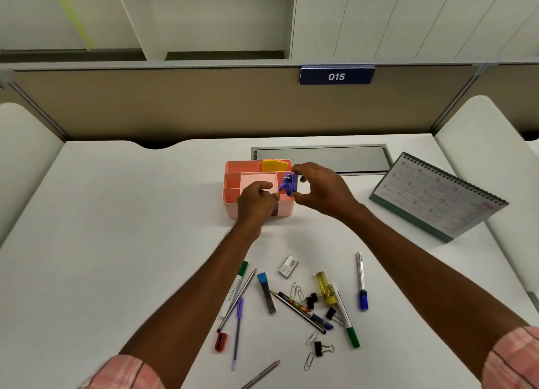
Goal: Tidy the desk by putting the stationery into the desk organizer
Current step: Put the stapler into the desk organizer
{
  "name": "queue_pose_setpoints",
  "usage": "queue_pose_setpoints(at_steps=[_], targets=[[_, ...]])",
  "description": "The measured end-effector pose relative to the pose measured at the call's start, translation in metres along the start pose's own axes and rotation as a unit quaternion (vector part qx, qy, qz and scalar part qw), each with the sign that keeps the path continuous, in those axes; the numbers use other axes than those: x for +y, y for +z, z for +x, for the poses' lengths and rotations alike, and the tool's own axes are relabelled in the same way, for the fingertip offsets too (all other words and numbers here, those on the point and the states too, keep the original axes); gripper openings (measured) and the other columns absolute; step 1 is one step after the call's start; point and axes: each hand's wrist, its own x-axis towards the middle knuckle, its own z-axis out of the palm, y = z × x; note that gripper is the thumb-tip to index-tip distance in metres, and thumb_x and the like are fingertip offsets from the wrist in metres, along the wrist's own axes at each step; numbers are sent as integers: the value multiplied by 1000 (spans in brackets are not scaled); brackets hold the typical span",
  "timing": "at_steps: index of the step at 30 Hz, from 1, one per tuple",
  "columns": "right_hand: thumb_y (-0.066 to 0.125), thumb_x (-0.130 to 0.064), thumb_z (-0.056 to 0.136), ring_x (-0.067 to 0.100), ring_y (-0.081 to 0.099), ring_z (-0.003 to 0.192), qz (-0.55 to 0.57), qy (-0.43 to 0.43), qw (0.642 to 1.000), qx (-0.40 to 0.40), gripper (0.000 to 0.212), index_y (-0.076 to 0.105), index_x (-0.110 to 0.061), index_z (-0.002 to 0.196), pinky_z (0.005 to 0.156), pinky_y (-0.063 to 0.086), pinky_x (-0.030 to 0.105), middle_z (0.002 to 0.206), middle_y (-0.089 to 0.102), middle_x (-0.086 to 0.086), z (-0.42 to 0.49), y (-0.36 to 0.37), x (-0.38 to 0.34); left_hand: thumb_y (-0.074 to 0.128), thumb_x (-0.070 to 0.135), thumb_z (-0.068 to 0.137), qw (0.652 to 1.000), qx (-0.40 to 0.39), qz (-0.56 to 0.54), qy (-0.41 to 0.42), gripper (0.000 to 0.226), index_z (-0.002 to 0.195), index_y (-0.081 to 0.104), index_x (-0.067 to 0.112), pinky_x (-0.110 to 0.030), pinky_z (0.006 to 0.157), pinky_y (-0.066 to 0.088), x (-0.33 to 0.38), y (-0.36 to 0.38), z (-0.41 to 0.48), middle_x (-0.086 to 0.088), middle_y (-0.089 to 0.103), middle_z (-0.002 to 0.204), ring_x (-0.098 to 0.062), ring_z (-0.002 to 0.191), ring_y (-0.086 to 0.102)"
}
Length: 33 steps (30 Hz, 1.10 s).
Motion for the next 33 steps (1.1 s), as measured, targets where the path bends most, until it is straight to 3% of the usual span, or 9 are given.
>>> queue_pose_setpoints(at_steps=[4,7,11,20,26,33], targets=[[83,-37,81,22,68,104,-20,5,999,-28,61,61,-16,135,78,54,33,130,69,4,7,3,3,82,16,89,986,13,123,113,46,133,68,14,-42,96,60,-10,12,0,-10,71,123,-27,109,66],[83,-37,82,24,66,107,-26,9,998,-51,60,62,-18,135,82,52,33,131,68,4,9,8,5,82,15,89,972,26,182,150,46,134,69,13,-40,94,58,-15,21,1,-11,70,124,-30,110,67],[81,-40,84,24,64,113,-38,27,995,-83,63,60,-19,139,90,55,38,136,66,4,12,14,6,77,18,94,965,40,205,158,44,137,66,15,-39,98,56,-19,28,1,-10,67,129,-30,113,66],[80,-39,86,26,54,119,-51,39,990,-128,57,62,-17,135,85,51,37,129,64,8,22,17,9,71,24,98,960,43,229,155,41,137,66,13,-40,106,53,-20,30,-1,-12,64,131,-32,117,65],[81,-34,87,28,52,118,-36,52,980,-189,52,63,-19,133,92,53,42,126,58,11,33,16,10,69,26,100,955,34,256,149,38,134,66,9,-39,108,51,-17,30,-1,-12,62,133,-34,119,63],[71,-31,94,33,47,127,-75,58,964,-249,53,55,-21,143,99,48,41,137,50,16,38,15,7,66,27,101,946,28,286,147,36,133,65,9,-37,110,49,-17,30,-2,-10,61,135,-31,123,62]])
